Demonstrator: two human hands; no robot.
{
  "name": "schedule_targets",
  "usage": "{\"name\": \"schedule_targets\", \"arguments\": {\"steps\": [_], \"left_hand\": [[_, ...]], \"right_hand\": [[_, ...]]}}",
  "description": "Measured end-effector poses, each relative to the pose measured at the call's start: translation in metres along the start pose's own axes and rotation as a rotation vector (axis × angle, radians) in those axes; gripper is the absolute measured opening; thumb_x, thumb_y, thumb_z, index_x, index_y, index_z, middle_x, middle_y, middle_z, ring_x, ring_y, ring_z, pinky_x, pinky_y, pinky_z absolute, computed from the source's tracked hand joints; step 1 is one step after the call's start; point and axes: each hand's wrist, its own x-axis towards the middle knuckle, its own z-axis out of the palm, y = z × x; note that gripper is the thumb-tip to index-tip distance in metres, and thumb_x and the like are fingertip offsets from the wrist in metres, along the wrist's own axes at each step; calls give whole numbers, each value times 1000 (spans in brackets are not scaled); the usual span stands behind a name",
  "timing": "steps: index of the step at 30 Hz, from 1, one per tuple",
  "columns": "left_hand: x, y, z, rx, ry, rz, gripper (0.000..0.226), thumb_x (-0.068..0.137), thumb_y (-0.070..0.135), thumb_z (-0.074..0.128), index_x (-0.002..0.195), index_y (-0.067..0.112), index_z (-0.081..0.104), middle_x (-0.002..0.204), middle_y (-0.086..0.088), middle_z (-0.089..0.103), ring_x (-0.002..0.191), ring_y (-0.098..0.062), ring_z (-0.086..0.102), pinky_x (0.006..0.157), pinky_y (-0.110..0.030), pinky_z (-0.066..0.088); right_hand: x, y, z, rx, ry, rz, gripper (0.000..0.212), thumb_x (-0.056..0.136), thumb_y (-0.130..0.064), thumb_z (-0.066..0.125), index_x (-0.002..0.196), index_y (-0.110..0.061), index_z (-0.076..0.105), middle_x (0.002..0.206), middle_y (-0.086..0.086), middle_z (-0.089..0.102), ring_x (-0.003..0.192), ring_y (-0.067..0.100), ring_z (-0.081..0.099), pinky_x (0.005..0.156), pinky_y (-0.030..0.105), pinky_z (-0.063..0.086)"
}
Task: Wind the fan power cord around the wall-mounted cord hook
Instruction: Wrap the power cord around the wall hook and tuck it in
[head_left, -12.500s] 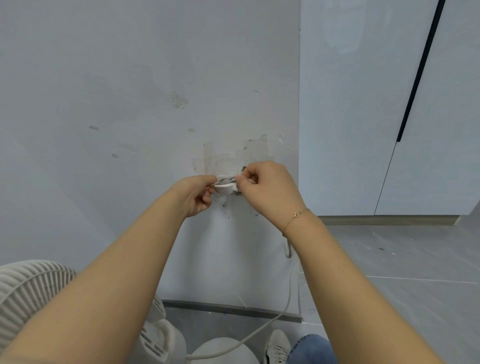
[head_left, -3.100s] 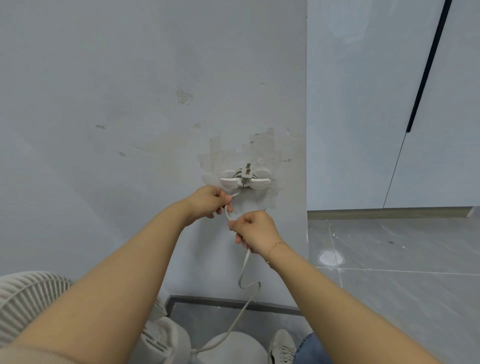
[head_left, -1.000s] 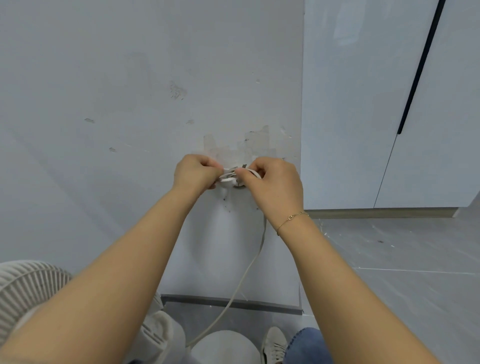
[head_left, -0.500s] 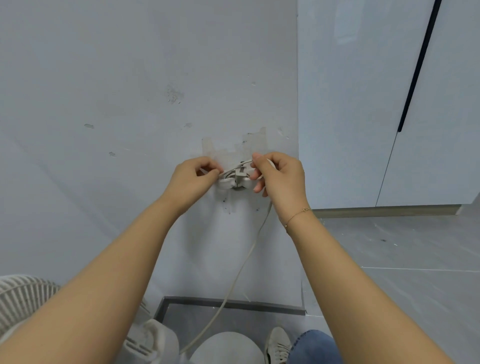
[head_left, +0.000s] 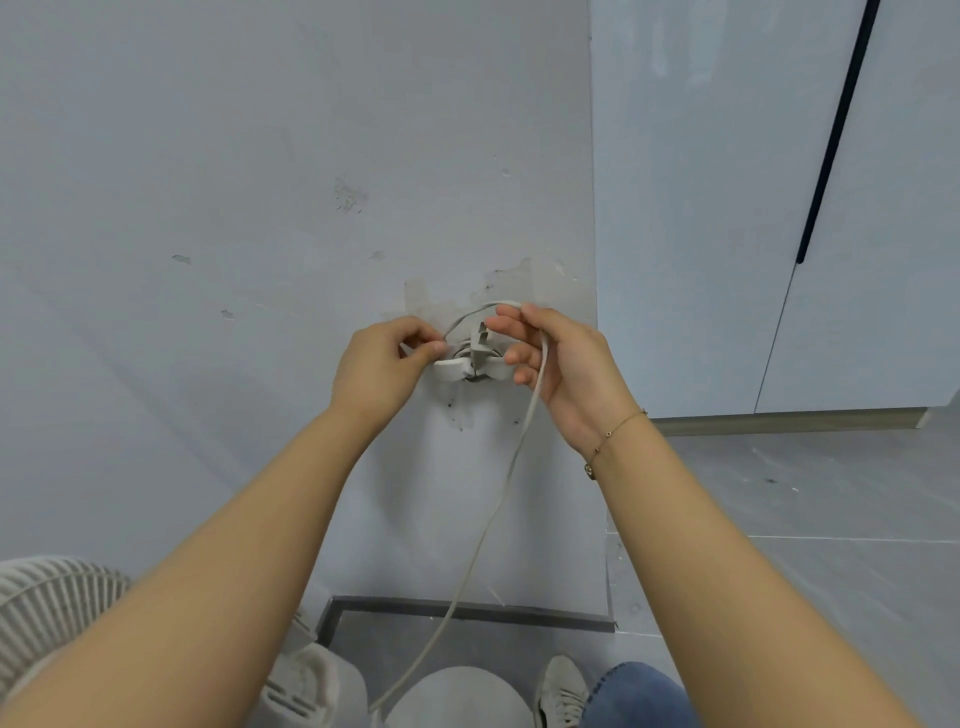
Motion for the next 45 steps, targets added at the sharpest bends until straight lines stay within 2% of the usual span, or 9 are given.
{"name": "schedule_targets", "arguments": {"steps": [6, 9, 13, 20, 26, 32, 39, 42, 45], "left_hand": [[2, 14, 8, 122, -6, 115, 10, 85, 23, 62, 80, 19, 71, 82, 5, 67, 62, -4, 48, 66, -30, 44], [4, 12, 8, 122, -32, 162, 6, 85, 21, 63, 81, 22, 68, 87, 6, 64, 65, -5, 50, 68, -28, 44], [2, 7, 4, 94, -70, 160, 5, 86, 22, 64, 84, 23, 69, 89, 10, 65, 70, -15, 56, 65, -22, 42], [-3, 3, 0, 84, -72, 117, 7, 83, 24, 68, 87, 24, 74, 87, 9, 69, 70, -15, 56, 64, -20, 42], [-4, 1, -2, 112, -98, 135, 10, 80, 25, 72, 89, 23, 75, 91, 9, 67, 71, -15, 57, 72, -33, 47], [-1, 3, 0, 123, -62, 106, 10, 78, 24, 73, 87, 23, 76, 88, 9, 68, 68, -11, 55, 69, -25, 45], [-2, 5, -1, 132, -49, 86, 10, 77, 25, 74, 87, 24, 76, 83, 8, 68, 65, -7, 54, 69, -27, 46], [-2, 5, 0, 137, -53, 83, 11, 78, 25, 73, 88, 25, 76, 84, 8, 69, 64, -6, 53, 69, -28, 46], [-2, 6, 0, 119, -63, 64, 11, 78, 23, 74, 88, 23, 77, 74, 12, 65, 60, -3, 52, 63, -20, 44]], "right_hand": [[4, 7, -14, 39, 302, -16, 23, 93, -15, 51, 77, -9, 66, 53, -7, 63, 35, 4, 46, 37, 15, 35], [5, 11, -21, 2, 348, -15, 23, 92, -16, 53, 74, -9, 66, 46, -9, 58, 32, 4, 43, 36, 16, 33], [7, 15, -25, -26, 417, -28, 25, 91, -15, 53, 70, -10, 65, 42, -10, 53, 31, 5, 39, 35, 17, 31], [9, 29, -27, -32, 474, -64, 25, 93, -15, 52, 71, -10, 65, 54, -3, 52, 30, 5, 38, 34, 16, 31], [11, 48, -26, -40, 546, -20, 27, 92, -13, 50, 69, -11, 63, 57, 0, 50, 29, 5, 35, 33, 16, 28], [16, 65, -28, -47, 555, 79, 26, 92, -16, 51, 69, -13, 64, 56, -2, 45, 27, 4, 30, 33, 15, 24], [13, 97, -20, 114, 367, 343, 23, 92, -29, 56, 76, -14, 61, 54, -5, 34, 35, 6, 29, 34, 18, 25], [12, 106, -19, 140, 408, 354, 23, 87, -34, 63, 74, -15, 59, 52, -6, 29, 37, 7, 25, 36, 19, 24], [10, 109, -17, 180, 471, 310, 20, 88, -28, 64, 76, -13, 59, 54, -5, 30, 38, 7, 24, 38, 19, 25]]}}
